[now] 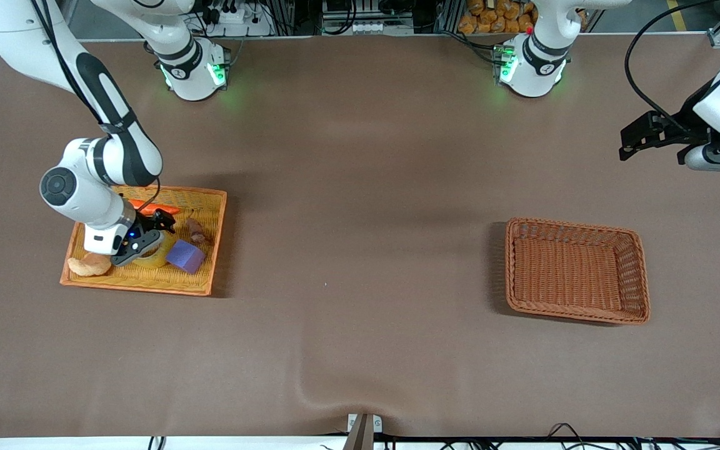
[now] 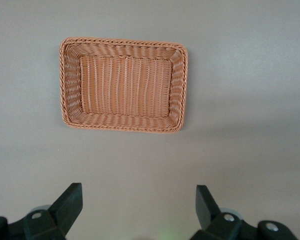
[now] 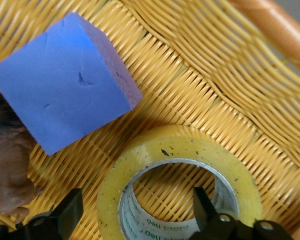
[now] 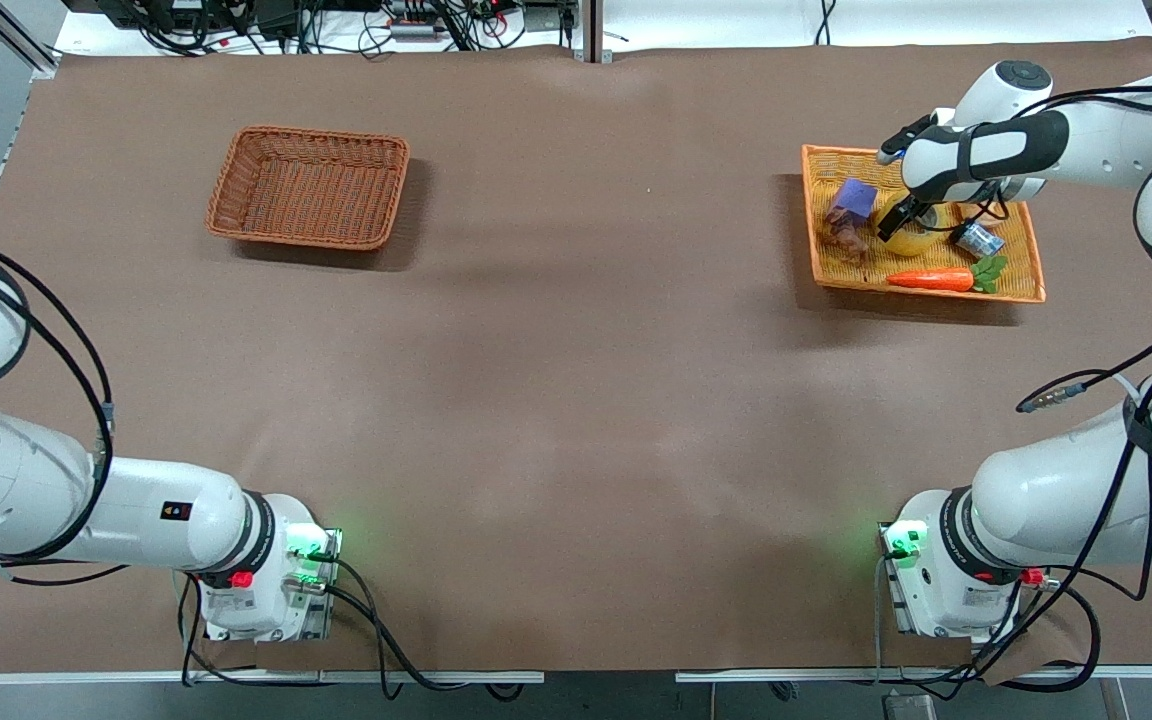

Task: Transfer tape with both arms
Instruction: 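Close the right gripper on the rim of the tape roll, then lift the tape roll and set it on the table mid-way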

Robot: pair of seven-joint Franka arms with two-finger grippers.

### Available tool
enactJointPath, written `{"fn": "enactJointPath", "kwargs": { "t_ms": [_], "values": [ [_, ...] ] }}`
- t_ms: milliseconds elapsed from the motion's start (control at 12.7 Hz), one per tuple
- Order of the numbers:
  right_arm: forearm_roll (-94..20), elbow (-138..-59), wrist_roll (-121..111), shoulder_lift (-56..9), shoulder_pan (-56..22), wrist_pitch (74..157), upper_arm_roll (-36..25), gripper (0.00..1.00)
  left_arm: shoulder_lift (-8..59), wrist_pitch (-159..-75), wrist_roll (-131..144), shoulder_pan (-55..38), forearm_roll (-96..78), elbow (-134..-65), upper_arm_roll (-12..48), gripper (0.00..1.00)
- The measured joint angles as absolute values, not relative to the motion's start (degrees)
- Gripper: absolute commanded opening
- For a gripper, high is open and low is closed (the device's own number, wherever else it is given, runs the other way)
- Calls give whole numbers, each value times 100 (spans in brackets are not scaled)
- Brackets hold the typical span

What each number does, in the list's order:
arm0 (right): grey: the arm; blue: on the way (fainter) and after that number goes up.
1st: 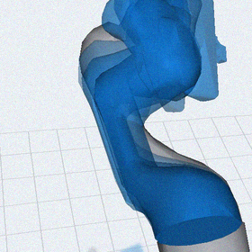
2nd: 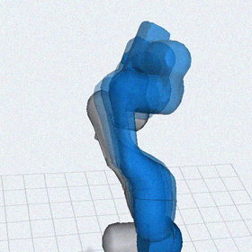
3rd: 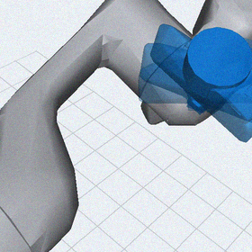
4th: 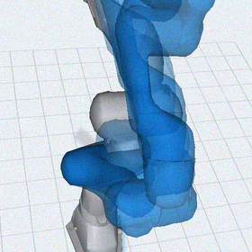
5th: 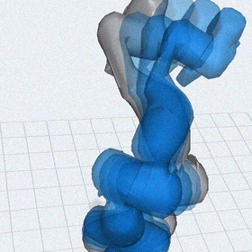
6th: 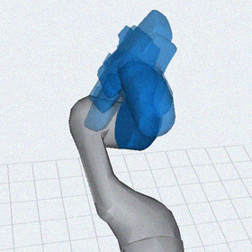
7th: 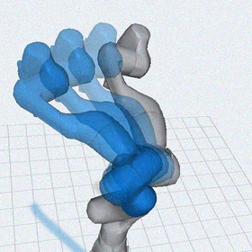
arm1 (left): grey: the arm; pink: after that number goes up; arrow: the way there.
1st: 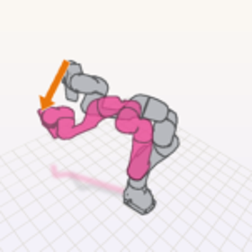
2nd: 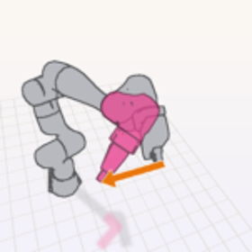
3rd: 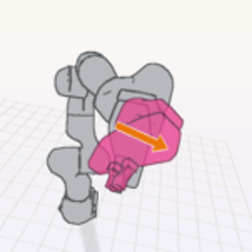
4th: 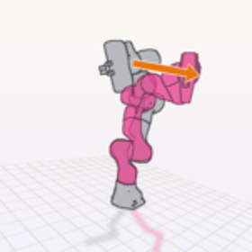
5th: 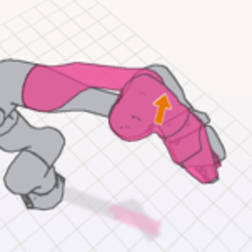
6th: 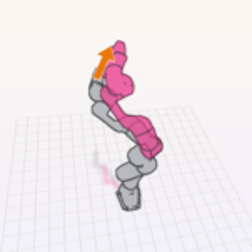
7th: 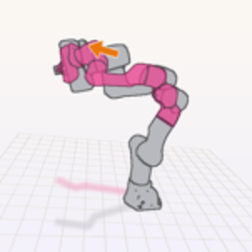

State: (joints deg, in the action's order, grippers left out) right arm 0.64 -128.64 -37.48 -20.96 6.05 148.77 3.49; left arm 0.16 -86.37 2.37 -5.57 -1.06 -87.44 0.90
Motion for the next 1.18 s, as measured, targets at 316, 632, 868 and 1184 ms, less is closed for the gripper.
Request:
{"fn": "enactJointPath", "kwargs": {
  "t_ms": [316,632,868,1184],
  "values": [
    [64,-12864,-3748,-2136,604,14891,351,0,25,-8637,237,-556,-106,-8749,90,100],
    [64,-12804,-3748,-2071,597,14706,360,0,35,-8637,237,-553,-106,-8760,89,100],
    [64,-12294,-3742,-1750,515,13649,368,0,42,-8637,237,-549,-106,-8771,87,100],
    [41,-10565,-3386,-1386,185,11159,385,0,51,-8637,237,-547,-106,-8783,89,100]
  ]
}}
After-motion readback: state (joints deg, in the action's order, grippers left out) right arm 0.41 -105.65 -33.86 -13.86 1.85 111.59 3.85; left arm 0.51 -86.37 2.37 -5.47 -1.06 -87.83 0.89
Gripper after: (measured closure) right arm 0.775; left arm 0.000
